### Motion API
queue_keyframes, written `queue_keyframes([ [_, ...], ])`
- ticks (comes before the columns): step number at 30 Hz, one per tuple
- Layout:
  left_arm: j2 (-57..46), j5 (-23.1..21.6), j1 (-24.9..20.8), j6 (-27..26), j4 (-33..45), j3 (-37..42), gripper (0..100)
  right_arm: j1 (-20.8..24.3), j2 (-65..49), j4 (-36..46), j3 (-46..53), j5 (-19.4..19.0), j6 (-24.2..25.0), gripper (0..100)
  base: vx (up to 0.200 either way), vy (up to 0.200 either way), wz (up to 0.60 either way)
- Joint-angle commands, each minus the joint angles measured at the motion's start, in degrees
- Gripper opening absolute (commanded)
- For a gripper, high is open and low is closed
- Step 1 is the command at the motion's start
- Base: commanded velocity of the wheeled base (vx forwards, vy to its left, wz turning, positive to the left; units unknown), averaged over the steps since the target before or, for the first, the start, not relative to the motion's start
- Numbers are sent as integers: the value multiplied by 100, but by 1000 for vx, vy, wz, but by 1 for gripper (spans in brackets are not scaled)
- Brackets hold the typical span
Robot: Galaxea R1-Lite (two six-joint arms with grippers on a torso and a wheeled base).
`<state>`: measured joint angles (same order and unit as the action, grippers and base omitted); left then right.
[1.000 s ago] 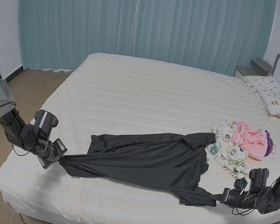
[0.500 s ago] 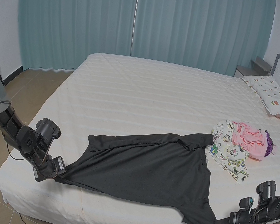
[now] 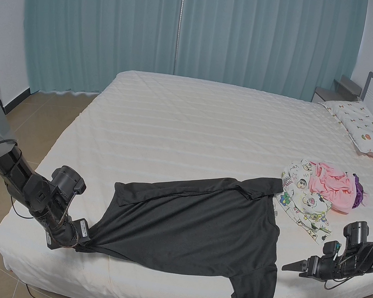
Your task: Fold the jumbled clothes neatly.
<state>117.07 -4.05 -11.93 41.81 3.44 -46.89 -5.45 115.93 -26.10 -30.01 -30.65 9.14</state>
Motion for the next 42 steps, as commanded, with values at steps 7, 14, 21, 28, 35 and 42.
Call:
queue_keyframes([
  [7, 36, -184, 51, 11, -27, -49, 0, 694, 1476, -317, -1332, 929, 887, 100, 0, 0, 0],
  [14, 53, -193, 77, 2, -36, -58, 0, 888, 1749, -721, -1613, 1351, 1292, 0, 0, 0, 0],
  [21, 44, -193, 77, 2, -10, -58, 0, 800, 1634, -783, -1587, 1491, 1441, 0, 0, 0, 0],
  [28, 36, -193, 77, -156, 43, 22, 0, 211, 1274, -712, -1516, 1439, 1362, 0, 0, 0, 0],
  [35, 44, -193, 25, -393, 333, 92, 0, 97, 1230, -747, -1384, 1254, 1230, 0, 0, 0, 0],
  [42, 62, -193, 25, -428, 342, 109, 0, 308, 1248, -800, -1349, 1149, 1142, 100, 0, 0, 0],
])
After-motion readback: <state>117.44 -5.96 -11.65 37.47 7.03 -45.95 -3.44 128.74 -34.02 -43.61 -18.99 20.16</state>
